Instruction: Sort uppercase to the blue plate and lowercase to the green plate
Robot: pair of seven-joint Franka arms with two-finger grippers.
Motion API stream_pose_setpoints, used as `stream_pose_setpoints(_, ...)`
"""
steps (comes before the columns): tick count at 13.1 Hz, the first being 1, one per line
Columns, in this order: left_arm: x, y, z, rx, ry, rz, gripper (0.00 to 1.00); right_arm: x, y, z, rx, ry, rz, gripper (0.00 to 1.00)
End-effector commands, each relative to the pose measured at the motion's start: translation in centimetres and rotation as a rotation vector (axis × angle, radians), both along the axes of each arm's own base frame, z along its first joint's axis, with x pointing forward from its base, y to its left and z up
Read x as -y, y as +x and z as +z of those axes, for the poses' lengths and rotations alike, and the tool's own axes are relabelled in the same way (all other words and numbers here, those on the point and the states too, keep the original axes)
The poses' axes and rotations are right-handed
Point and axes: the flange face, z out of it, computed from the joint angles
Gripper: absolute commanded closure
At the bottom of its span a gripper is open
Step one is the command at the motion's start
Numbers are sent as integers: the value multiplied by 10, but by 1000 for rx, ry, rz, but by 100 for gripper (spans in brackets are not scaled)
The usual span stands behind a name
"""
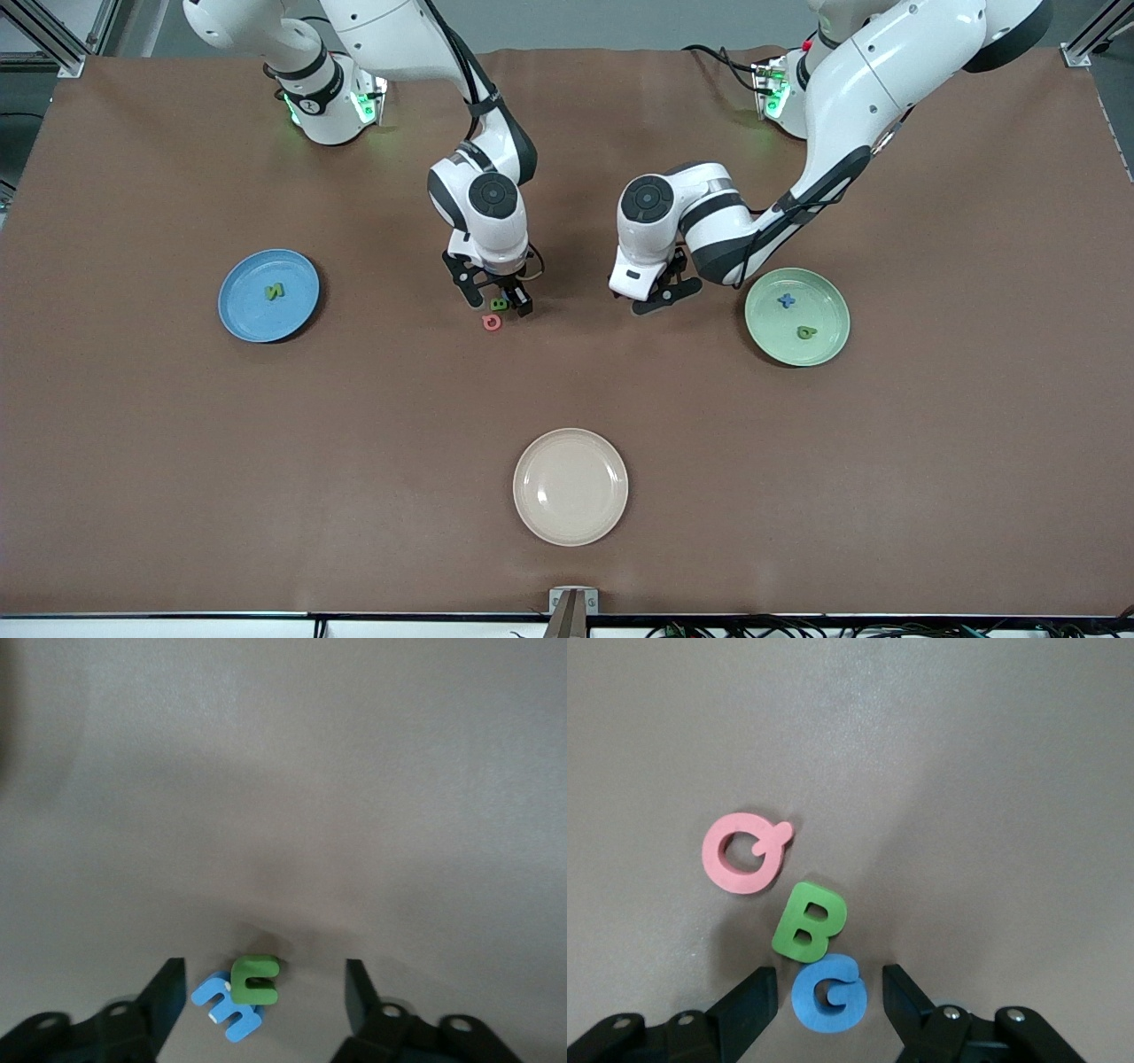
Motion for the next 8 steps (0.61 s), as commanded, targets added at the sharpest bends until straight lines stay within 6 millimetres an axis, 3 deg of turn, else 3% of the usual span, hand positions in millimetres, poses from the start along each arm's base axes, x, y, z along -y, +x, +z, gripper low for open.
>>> stream_pose_setpoints(1, 0, -1, -5, -22, 2, 12, 31, -3, -8, -2, -9, 0, 9, 59)
stream_pose_setpoints(5, 0, -9, -13, -43, 8, 4, 37, 2, -3, -4, -10, -4, 10, 60)
stream_pose_setpoints(6, 0, -9, -14, -45, 8, 3, 38, 3, -3, -4, -10, -7, 11, 67)
stream_pose_setpoints(8, -1, -12, -19, -56, 11, 2, 40, 3, -2, -1, -8, -7, 15, 93)
